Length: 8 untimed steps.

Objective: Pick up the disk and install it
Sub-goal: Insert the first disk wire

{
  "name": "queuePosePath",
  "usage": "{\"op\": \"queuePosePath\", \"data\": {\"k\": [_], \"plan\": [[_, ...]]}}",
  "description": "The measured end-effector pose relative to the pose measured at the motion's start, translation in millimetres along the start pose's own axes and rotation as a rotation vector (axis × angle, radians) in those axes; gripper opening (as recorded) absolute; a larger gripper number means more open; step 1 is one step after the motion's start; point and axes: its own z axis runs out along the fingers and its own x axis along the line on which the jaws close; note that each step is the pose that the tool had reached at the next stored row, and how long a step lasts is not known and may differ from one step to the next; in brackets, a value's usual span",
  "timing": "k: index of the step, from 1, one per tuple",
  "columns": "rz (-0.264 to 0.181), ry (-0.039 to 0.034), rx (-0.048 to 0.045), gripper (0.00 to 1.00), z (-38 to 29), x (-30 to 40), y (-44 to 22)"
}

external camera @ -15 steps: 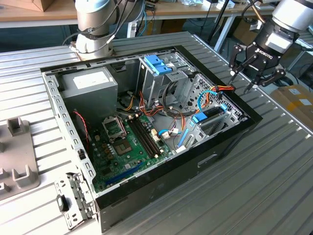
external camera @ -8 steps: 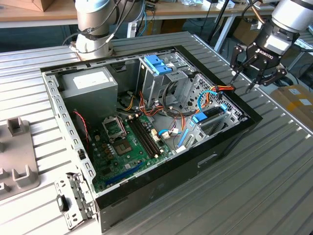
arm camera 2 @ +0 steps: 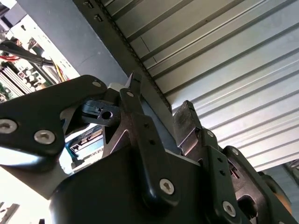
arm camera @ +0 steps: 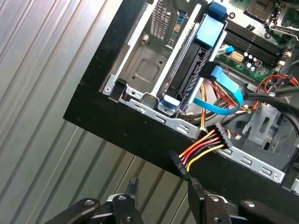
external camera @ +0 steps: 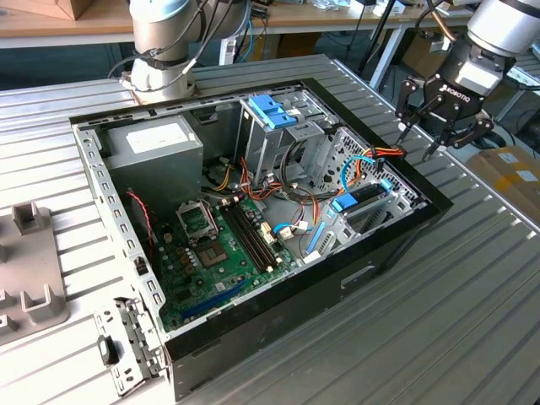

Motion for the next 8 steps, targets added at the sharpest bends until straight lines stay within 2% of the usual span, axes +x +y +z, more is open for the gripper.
{"op": "queuePosePath", "data": {"k": [3,8], "plan": [[-0.020,0.0006,-0.0008,0.54,-0.1,-0.4,-0.1],[-0.025,0.0004,-0.0008,0.54,-4.0,-1.7,-0.6]]}}
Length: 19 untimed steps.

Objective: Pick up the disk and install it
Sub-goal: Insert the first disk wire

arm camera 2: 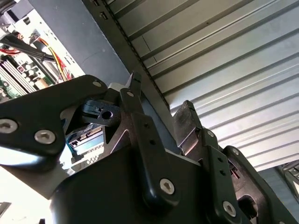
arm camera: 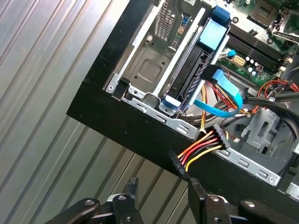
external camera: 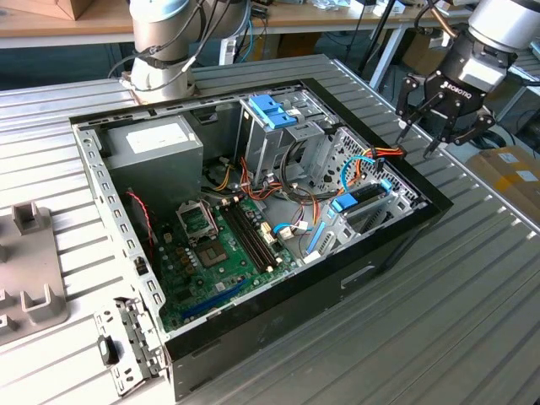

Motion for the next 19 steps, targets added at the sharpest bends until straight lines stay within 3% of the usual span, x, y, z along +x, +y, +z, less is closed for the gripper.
{"op": "queuePosePath", "data": {"k": [9,19], "plan": [[-0.080,0.0019,-0.0027,0.54,0.4,-0.7,1.1],[-0.089,0.0016,-0.0028,0.54,1.3,-1.1,1.9]]}}
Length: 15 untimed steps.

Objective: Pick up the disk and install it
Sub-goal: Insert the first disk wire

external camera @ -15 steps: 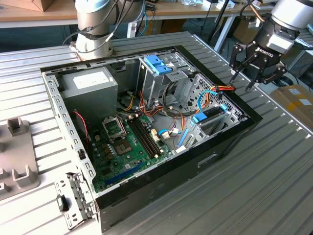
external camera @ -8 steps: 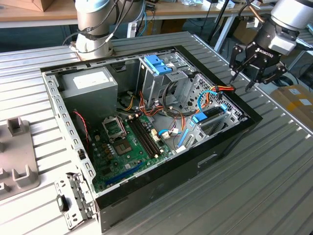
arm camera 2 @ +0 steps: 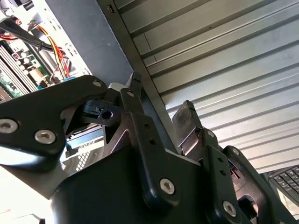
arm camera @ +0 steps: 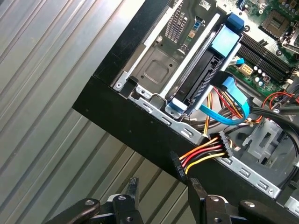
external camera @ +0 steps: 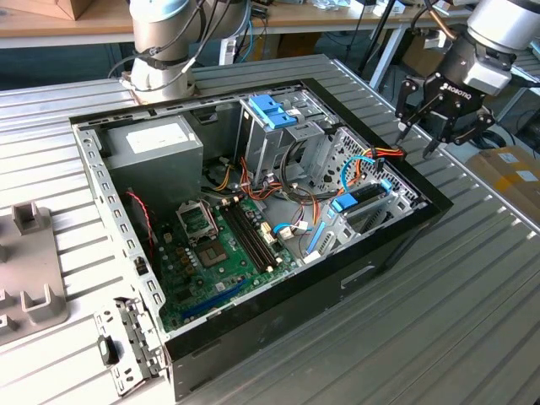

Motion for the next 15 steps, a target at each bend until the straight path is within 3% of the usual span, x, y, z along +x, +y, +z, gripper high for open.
{"op": "queuePosePath", "data": {"k": [3,10,15], "plan": [[-0.001,0.0004,-0.0002,0.54,0.4,-3.0,2.3],[-0.002,0.0003,-0.0002,0.54,1.3,-11.7,0.7],[-0.002,0.0004,-0.0003,0.54,1.9,-16.2,5.2]]}}
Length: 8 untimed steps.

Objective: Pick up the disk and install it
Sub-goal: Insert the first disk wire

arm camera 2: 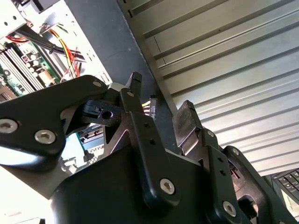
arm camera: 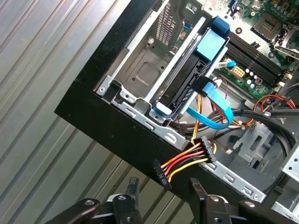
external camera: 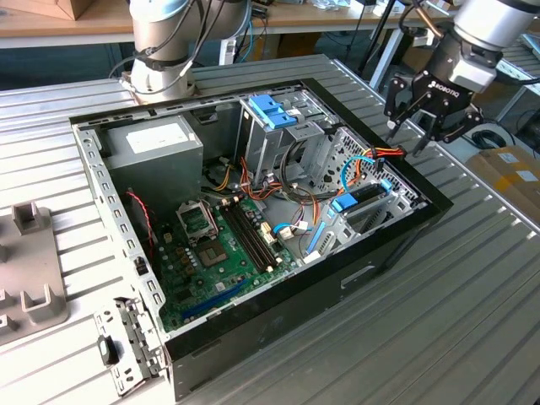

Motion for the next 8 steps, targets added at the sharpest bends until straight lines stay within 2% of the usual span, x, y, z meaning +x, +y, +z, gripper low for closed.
{"op": "queuePosePath", "data": {"k": [8], "plan": [[-0.008,0.0001,-0.0003,0.54,0.6,3.5,5.2]]}}
